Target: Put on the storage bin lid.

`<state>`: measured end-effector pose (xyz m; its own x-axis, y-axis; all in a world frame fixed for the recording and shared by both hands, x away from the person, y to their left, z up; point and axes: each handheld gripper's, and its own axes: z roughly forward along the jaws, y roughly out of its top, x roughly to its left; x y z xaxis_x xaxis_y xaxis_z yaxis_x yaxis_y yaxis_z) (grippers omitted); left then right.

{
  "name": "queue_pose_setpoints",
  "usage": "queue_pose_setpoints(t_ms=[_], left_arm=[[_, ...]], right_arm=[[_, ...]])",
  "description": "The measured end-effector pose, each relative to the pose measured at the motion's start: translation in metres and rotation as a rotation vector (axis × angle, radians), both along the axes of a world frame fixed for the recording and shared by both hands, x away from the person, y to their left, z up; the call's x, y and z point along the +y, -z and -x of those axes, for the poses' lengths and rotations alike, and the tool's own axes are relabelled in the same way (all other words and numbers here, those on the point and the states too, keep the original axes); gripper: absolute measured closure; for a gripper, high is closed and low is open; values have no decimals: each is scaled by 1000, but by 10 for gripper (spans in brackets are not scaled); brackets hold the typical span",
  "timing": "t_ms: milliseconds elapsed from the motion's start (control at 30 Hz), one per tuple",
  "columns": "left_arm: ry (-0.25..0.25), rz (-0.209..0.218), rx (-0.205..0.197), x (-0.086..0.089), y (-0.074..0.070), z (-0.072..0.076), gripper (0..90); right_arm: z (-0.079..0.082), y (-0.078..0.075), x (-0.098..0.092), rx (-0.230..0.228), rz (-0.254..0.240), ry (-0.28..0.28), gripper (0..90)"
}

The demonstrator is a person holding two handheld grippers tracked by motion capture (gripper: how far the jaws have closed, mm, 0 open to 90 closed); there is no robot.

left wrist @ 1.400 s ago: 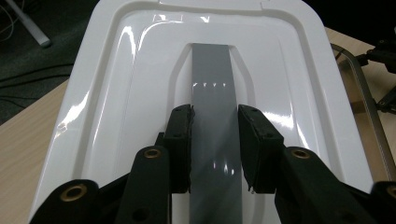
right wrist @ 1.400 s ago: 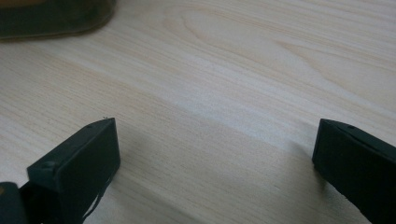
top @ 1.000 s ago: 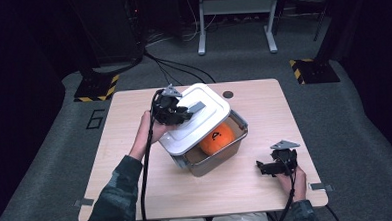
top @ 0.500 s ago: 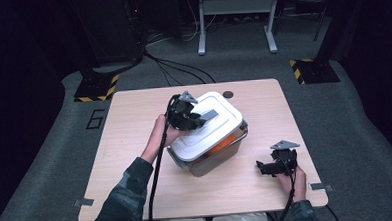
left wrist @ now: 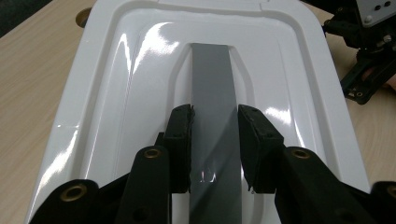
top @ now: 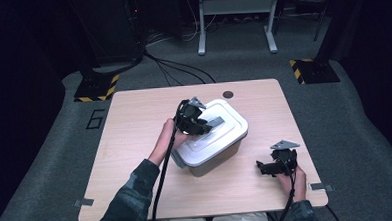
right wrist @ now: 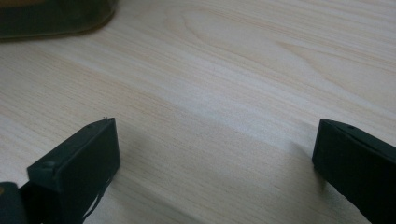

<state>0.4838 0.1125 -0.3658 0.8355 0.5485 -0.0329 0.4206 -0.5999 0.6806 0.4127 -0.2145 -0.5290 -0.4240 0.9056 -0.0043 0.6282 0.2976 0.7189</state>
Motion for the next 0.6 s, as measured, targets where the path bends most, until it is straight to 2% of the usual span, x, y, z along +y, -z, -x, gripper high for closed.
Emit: queue_pose_setpoints(t_ms=[233,433,600], left_arm=[[6,-9,21,-2,6,-1,663],[12,-22,23,-4,11,-1,663],[14,-6,20,-1,15,0,663]], right_arm=[[0,0,-1,1,8,-12,0],[0,0,-1,1,6,-12,0],[0,0,-1,1,7,-12,0]])
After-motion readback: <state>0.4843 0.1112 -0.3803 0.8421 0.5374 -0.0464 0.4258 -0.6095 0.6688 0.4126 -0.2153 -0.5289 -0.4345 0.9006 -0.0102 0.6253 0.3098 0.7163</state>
